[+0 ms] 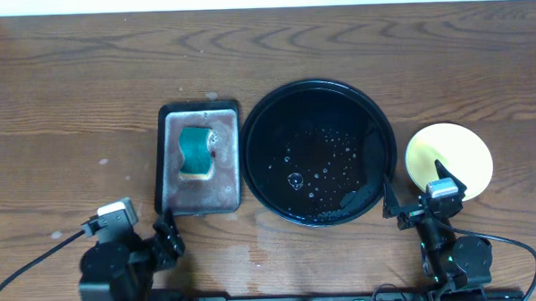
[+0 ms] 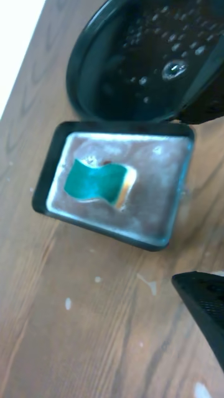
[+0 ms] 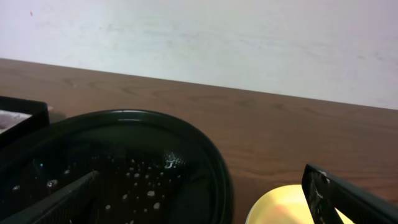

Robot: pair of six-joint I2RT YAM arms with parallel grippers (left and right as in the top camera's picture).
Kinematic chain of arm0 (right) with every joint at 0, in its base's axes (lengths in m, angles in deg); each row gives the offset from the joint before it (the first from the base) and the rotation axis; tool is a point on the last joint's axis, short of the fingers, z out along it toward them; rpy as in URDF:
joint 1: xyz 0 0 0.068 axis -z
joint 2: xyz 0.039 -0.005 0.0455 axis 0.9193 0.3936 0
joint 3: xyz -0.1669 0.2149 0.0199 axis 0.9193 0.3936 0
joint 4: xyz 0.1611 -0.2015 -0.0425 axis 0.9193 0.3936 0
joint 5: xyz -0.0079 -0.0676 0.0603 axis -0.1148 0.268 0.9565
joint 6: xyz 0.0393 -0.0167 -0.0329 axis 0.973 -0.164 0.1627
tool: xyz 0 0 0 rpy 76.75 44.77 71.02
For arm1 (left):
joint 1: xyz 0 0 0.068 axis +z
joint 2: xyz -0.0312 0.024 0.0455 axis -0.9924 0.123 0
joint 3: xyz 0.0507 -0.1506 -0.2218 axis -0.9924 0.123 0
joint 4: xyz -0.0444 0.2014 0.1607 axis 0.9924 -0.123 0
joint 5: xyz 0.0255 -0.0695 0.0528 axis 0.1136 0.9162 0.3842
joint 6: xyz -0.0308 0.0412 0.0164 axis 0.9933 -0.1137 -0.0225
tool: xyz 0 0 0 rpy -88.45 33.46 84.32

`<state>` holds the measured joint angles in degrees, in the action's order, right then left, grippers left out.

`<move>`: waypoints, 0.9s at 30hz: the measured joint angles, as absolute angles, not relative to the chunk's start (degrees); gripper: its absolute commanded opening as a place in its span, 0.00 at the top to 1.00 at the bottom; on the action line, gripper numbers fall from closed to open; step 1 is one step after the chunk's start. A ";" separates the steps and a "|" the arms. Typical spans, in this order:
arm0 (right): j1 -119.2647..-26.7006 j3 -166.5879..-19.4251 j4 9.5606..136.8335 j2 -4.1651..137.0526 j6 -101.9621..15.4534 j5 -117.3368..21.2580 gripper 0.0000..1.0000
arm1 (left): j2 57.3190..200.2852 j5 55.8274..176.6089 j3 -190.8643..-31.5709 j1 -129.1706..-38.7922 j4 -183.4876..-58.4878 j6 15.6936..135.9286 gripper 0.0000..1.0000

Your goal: Clean dirty plates on tray and stack at the side

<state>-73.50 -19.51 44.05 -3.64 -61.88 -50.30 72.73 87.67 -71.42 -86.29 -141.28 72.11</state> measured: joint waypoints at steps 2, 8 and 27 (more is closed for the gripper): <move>-73.50 -19.51 44.03 -3.64 -61.90 -50.32 0.01 | 70.50 87.48 -67.00 -85.96 -137.00 72.11 0.23; -73.50 -19.51 44.03 -3.64 -61.90 -50.32 0.01 | 63.57 87.10 -55.68 -85.92 -125.24 72.11 0.23; -73.50 -19.51 44.03 -3.64 -61.90 -50.32 0.01 | 57.73 86.91 -36.38 -85.92 -85.66 64.19 0.23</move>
